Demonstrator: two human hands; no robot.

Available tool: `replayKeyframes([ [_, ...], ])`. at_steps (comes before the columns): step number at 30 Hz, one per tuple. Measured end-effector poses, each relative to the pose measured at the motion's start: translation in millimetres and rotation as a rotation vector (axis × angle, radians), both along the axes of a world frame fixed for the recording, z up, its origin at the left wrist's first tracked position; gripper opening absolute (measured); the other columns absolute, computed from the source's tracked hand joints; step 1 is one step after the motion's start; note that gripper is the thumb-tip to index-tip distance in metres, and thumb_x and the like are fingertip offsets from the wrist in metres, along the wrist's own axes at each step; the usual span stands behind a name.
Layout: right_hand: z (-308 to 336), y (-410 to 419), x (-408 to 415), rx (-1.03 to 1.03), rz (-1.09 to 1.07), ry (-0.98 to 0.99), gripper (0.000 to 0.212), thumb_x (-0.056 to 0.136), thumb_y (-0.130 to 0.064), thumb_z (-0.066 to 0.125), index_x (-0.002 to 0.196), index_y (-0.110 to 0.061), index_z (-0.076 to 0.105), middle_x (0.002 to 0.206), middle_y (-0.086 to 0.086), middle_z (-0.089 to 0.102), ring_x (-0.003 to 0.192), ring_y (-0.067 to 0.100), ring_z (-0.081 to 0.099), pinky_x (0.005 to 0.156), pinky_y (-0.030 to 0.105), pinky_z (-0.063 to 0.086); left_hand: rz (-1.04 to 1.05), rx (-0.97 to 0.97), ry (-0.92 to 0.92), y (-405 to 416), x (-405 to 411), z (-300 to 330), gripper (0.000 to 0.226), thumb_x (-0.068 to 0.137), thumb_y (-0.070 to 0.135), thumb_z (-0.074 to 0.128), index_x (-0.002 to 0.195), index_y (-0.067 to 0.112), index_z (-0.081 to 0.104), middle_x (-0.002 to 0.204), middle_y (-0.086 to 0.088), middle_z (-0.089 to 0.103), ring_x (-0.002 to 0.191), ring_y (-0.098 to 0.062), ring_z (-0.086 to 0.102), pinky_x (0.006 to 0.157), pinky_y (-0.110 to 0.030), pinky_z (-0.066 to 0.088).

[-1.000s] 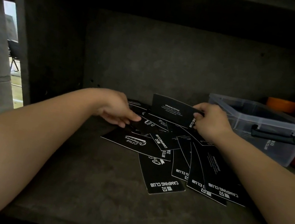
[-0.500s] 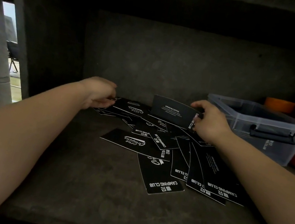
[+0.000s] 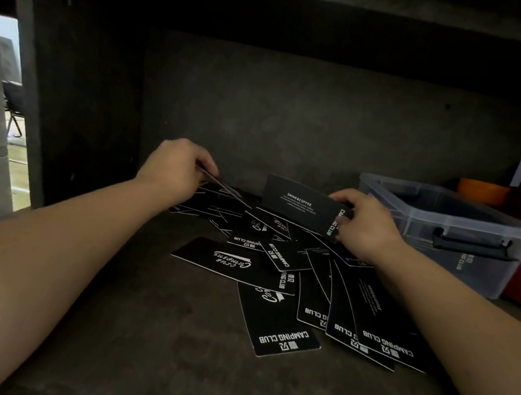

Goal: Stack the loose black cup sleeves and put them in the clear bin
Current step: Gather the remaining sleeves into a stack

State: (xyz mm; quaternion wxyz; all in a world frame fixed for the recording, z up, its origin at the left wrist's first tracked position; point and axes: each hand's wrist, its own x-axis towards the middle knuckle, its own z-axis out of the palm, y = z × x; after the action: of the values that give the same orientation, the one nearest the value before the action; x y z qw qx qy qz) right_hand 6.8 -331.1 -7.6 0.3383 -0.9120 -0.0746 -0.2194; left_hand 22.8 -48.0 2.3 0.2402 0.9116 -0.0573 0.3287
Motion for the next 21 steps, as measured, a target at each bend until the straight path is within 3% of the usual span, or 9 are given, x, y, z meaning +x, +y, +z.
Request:
replayKeyframes([
  [3, -1, 0, 3, 0.006, -0.004, 0.013, 0.025, 0.092, -0.005, 0.055, 0.11, -0.021, 0.063, 0.087, -0.006, 0.059, 0.085, 0.017, 0.064, 0.077, 0.033, 0.055, 0.209, -0.154, -0.124, 7, -4, 7, 0.021, 0.096, 0.01, 0.055, 0.105, 0.019, 0.071, 0.107, -0.008, 0.068, 0.097, -0.024, 0.063, 0.074, -0.032, 0.046],
  [5, -2, 0, 6, 0.024, -0.009, 0.012, 0.023, 0.092, -0.005, 0.055, 0.107, -0.02, 0.064, 0.089, -0.003, 0.06, 0.087, 0.019, 0.065, 0.08, 0.036, 0.056, 0.222, -0.289, -0.187, 16, -5, 11, 0.02, 0.097, 0.015, 0.055, 0.113, 0.016, 0.067, 0.11, -0.007, 0.065, 0.101, -0.023, 0.061, 0.077, -0.03, 0.044],
  [8, -3, 0, 10, 0.102, -0.007, 0.009, 0.024, 0.093, -0.005, 0.053, 0.092, -0.026, 0.062, 0.092, 0.0, 0.063, 0.09, 0.022, 0.065, 0.085, 0.042, 0.056, 0.033, -0.545, -0.215, 23, 0, 14, 0.02, 0.099, 0.021, 0.054, 0.117, 0.017, 0.063, 0.103, -0.001, 0.063, 0.095, -0.014, 0.061, 0.082, -0.027, 0.05],
  [11, -5, -2, 14, 0.214, 0.011, 0.009, 0.031, 0.092, -0.005, 0.052, 0.079, -0.032, 0.059, 0.089, -0.001, 0.067, 0.089, 0.022, 0.067, 0.086, 0.044, 0.056, -0.224, -0.699, -0.125, 13, 3, 13, 0.015, 0.099, 0.02, 0.054, 0.112, 0.02, 0.061, 0.09, 0.003, 0.064, 0.073, -0.004, 0.06, 0.064, -0.017, 0.049],
  [14, -5, -1, 15, 0.322, 0.066, 0.026, 0.029, 0.094, -0.002, 0.05, 0.087, -0.028, 0.06, 0.091, 0.003, 0.068, 0.082, 0.019, 0.068, 0.082, 0.04, 0.058, -0.358, -0.652, -0.002, -2, 0, 11, 0.01, 0.097, 0.019, 0.057, 0.1, 0.027, 0.063, 0.078, 0.009, 0.066, 0.063, 0.0, 0.059, 0.058, -0.014, 0.045],
  [17, -3, 6, 9, 0.374, 0.166, 0.055, 0.024, 0.097, 0.0, 0.047, 0.1, -0.018, 0.062, 0.097, 0.006, 0.066, 0.079, 0.011, 0.064, 0.069, 0.019, 0.058, -0.404, -0.524, 0.104, -11, -1, 4, 0.01, 0.095, 0.019, 0.061, 0.097, 0.026, 0.067, 0.074, 0.008, 0.067, 0.061, 0.001, 0.06, 0.063, -0.016, 0.048],
  [19, -4, 9, 5, 0.367, 0.224, 0.076, 0.022, 0.098, -0.004, 0.047, 0.098, -0.018, 0.064, 0.096, 0.004, 0.066, 0.083, 0.011, 0.065, 0.069, 0.019, 0.057, -0.303, -0.282, 0.118, -13, -1, 1, 0.014, 0.092, 0.024, 0.065, 0.105, 0.023, 0.071, 0.083, 0.006, 0.069, 0.07, -0.001, 0.062, 0.073, -0.021, 0.049],
  [21, -4, 12, 3, 0.333, 0.264, 0.093, 0.022, 0.1, -0.012, 0.045, 0.093, -0.02, 0.065, 0.094, 0.002, 0.067, 0.087, 0.015, 0.067, 0.074, 0.023, 0.057, -0.216, -0.051, 0.146, -14, -2, -1, 0.022, 0.091, 0.031, 0.066, 0.111, 0.024, 0.072, 0.084, 0.009, 0.068, 0.069, 0.002, 0.058, 0.074, -0.022, 0.046],
])
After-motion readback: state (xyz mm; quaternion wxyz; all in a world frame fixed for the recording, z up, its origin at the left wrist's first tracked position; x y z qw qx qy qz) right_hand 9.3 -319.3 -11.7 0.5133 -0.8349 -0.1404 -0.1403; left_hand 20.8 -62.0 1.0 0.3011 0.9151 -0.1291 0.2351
